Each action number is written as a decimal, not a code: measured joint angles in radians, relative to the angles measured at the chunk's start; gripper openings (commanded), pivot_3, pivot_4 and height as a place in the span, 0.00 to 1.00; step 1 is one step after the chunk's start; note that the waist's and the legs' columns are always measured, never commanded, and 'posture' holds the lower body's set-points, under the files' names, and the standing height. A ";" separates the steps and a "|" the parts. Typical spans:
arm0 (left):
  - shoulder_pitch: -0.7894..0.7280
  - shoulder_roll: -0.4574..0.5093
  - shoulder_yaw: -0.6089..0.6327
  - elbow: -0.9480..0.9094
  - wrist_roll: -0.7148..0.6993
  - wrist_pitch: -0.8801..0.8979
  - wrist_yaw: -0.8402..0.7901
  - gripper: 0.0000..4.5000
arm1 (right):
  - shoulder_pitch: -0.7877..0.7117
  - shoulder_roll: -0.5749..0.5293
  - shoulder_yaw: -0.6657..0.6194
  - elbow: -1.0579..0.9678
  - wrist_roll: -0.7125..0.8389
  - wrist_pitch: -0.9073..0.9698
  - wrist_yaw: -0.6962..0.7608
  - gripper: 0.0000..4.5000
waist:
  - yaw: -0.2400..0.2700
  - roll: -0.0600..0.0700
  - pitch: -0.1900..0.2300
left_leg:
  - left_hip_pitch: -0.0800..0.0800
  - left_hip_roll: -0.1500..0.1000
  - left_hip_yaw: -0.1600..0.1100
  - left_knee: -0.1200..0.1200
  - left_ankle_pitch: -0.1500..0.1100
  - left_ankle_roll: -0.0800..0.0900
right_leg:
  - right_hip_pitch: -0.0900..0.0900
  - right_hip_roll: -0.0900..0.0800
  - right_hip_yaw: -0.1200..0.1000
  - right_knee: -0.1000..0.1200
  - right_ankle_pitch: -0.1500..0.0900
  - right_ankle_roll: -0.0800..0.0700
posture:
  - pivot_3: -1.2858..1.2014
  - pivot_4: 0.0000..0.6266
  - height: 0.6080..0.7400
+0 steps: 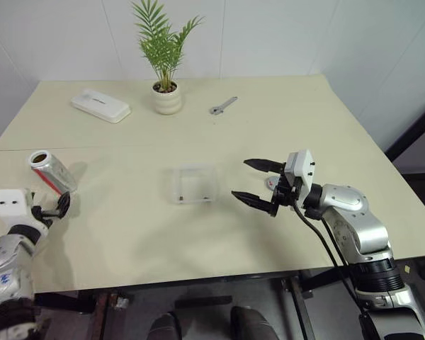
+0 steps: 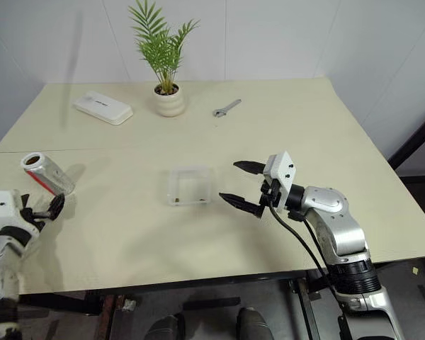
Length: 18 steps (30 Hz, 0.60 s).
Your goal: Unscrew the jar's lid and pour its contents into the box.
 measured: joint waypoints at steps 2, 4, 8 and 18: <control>0.074 0.005 0.002 -0.072 0.001 0.004 -0.022 1.00 | 0.012 -0.017 -0.003 -0.008 0.007 0.013 0.009 1.00 | 0.001 0.000 0.000 | 0.000 0.000 0.000 0.000 0.000 0.000 | 0.000 0.000 0.000 0.000 -0.001 -0.001 | 0.52 0.24 1.00; 0.153 0.025 0.001 -0.158 0.004 -0.009 -0.069 1.00 | 0.015 -0.044 -0.004 -0.018 0.018 0.019 0.035 1.00 | 0.000 -0.001 -0.001 | 0.000 0.001 0.001 0.000 -0.001 -0.001 | -0.001 0.000 0.000 -0.001 -0.006 -0.011 | 0.52 0.24 1.00; 0.265 0.142 -0.006 -0.361 -0.010 -0.101 -0.285 1.00 | 0.004 -0.116 -0.019 -0.011 0.039 0.019 0.121 1.00 | 0.005 -0.004 -0.003 | 0.000 0.001 0.003 -0.002 -0.004 -0.006 | 0.001 -0.002 -0.001 -0.005 -0.009 -0.019 | 0.52 0.24 1.00; 0.130 0.236 -0.126 -0.477 -0.133 -0.113 -0.579 1.00 | -0.030 -0.164 -0.044 0.026 0.077 0.033 0.207 1.00 | -0.027 -0.003 -0.003 | 0.001 0.004 0.008 -0.003 -0.001 0.001 | -0.001 0.001 0.004 -0.008 -0.006 -0.020 | 0.52 0.24 1.00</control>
